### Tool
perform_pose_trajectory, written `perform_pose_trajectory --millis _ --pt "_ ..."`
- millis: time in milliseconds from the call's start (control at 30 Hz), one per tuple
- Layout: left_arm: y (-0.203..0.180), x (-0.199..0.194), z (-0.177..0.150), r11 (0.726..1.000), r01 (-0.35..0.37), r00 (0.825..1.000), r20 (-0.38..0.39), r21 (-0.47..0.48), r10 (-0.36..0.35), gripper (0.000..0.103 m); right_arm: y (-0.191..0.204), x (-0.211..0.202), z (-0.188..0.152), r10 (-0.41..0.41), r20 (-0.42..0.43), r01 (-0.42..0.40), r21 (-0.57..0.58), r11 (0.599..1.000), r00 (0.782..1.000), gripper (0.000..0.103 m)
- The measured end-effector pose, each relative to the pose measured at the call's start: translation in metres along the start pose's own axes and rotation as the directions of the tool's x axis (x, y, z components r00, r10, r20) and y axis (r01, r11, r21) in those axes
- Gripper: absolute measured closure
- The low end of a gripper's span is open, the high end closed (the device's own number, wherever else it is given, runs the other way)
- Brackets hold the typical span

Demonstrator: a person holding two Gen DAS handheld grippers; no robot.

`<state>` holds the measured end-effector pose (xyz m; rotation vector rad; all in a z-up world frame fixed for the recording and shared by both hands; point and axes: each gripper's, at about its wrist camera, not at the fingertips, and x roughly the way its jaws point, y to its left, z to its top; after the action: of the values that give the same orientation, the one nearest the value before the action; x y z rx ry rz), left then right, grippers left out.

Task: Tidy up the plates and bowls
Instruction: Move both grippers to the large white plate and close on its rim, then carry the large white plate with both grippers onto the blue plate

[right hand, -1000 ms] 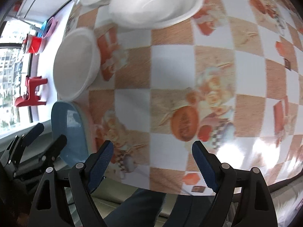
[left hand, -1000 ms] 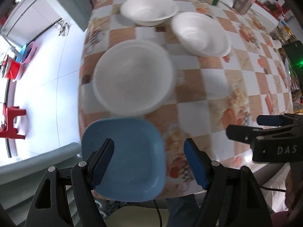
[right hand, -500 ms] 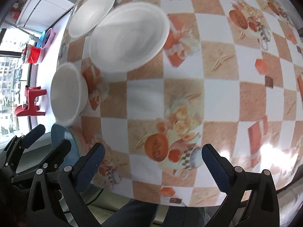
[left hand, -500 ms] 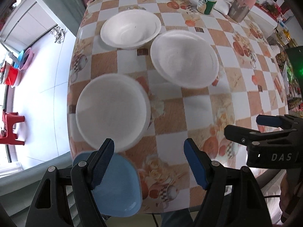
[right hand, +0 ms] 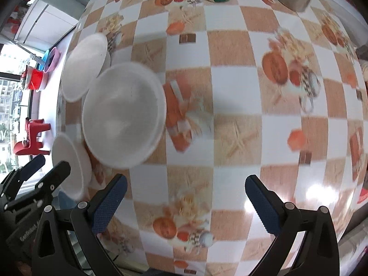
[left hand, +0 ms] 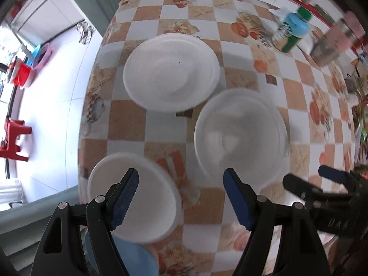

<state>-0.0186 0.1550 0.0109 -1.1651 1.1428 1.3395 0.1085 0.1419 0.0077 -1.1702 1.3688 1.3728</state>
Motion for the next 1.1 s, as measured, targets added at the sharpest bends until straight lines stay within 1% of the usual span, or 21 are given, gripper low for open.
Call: perform_pose_trajectory --millis 133,200,267,333,367,433,467,500,533,567,600,633,667,700,733,767,833,967,1033,1100 --pt "-0.007 0.02 0.017 1.0 -0.016 0.999 -0.03 0.007 0.016 0.024 0.006 0.011 0.019 -0.011 -0.008 0.011 -0.027 1.0 1.0 0.0" --pt "-0.01 0.029 0.022 1.0 -0.012 0.999 -0.046 0.015 0.013 0.024 0.009 0.019 0.024 -0.025 -0.014 0.024 -0.042 0.999 1.0 0.0" --pt "-0.013 0.038 0.025 1.0 -0.007 0.998 -0.064 0.023 0.009 0.029 0.009 0.025 0.03 -0.035 -0.022 0.034 -0.051 0.998 0.999 0.0" --pt "-0.018 0.047 0.028 0.999 -0.003 0.996 -0.084 0.033 0.006 0.04 0.01 0.033 0.035 -0.046 -0.029 0.044 -0.055 0.997 0.999 0.0" --pt "-0.02 0.051 0.029 0.999 -0.003 0.996 -0.094 0.037 0.007 0.044 0.011 0.036 0.038 -0.047 -0.031 0.045 -0.057 0.997 0.998 0.0" --pt "-0.023 0.057 0.031 0.999 -0.003 0.994 -0.108 0.04 0.008 0.056 0.013 0.04 0.041 -0.047 -0.031 0.045 -0.062 0.997 0.998 0.0" --pt "-0.023 0.061 0.031 0.999 0.0 0.993 -0.118 0.039 0.005 0.058 0.014 0.042 0.043 -0.051 -0.028 0.049 -0.066 0.997 0.998 0.0" --pt "-0.024 0.064 0.032 0.999 0.002 0.992 -0.124 0.038 0.003 0.065 0.016 0.044 0.043 -0.055 -0.026 0.053 -0.073 0.996 0.998 0.0" --pt "-0.025 0.066 0.032 0.999 0.0 0.991 -0.13 0.038 0.005 0.07 0.018 0.045 0.044 -0.053 -0.023 0.051 -0.079 0.996 0.998 0.002" --pt "-0.027 0.068 0.033 0.999 0.008 0.991 -0.133 0.036 -0.003 0.072 0.018 0.046 0.046 -0.043 -0.021 0.041 -0.083 0.996 0.999 0.015" --pt "-0.028 0.069 0.032 0.999 0.009 0.991 -0.134 0.036 -0.004 0.077 0.022 0.047 0.047 -0.038 -0.023 0.036 -0.088 0.996 0.999 0.026" --pt "-0.031 0.07 0.032 0.999 0.007 0.991 -0.133 0.041 -0.002 0.077 0.025 0.05 0.048 -0.026 -0.031 0.023 -0.092 0.995 0.999 0.044" --pt "-0.033 0.069 0.031 0.999 0.004 0.992 -0.128 0.046 0.002 0.077 0.027 0.051 0.047 -0.012 -0.037 0.009 -0.09 0.996 0.999 0.052" --pt "-0.035 0.069 0.03 0.999 0.004 0.992 -0.125 0.054 0.003 0.077 0.029 0.053 0.047 0.009 -0.045 -0.013 -0.087 0.996 0.999 0.057" --pt "-0.04 0.069 0.029 0.998 0.009 0.991 -0.131 0.068 0.0 0.078 0.031 0.055 0.047 0.028 -0.052 -0.032 -0.085 0.996 0.998 0.067" --pt "-0.043 0.069 0.027 0.997 0.003 0.991 -0.132 0.077 0.007 0.078 0.032 0.056 0.047 0.042 -0.059 -0.047 -0.084 0.995 0.997 0.074" --pt "-0.05 0.067 0.024 0.995 -0.002 0.992 -0.123 0.099 0.015 0.078 0.035 0.059 0.044 0.05 -0.067 -0.056 -0.091 0.994 0.996 0.081" --pt "-0.071 0.065 0.01 0.989 0.01 0.992 -0.126 0.15 0.009 0.078 0.025 0.061 0.034 0.053 -0.073 -0.059 -0.079 0.995 0.996 0.081" --pt "-0.083 0.063 0.0 0.984 0.015 0.992 -0.124 0.18 0.007 0.077 0.017 0.06 0.031 0.036 -0.081 -0.042 -0.07 0.997 0.996 0.081" --pt "-0.1 0.061 -0.015 0.976 0.034 0.991 -0.134 0.217 -0.005 0.077 0.008 0.058 0.022 0.029 -0.088 -0.034 -0.06 0.998 0.996 0.081"
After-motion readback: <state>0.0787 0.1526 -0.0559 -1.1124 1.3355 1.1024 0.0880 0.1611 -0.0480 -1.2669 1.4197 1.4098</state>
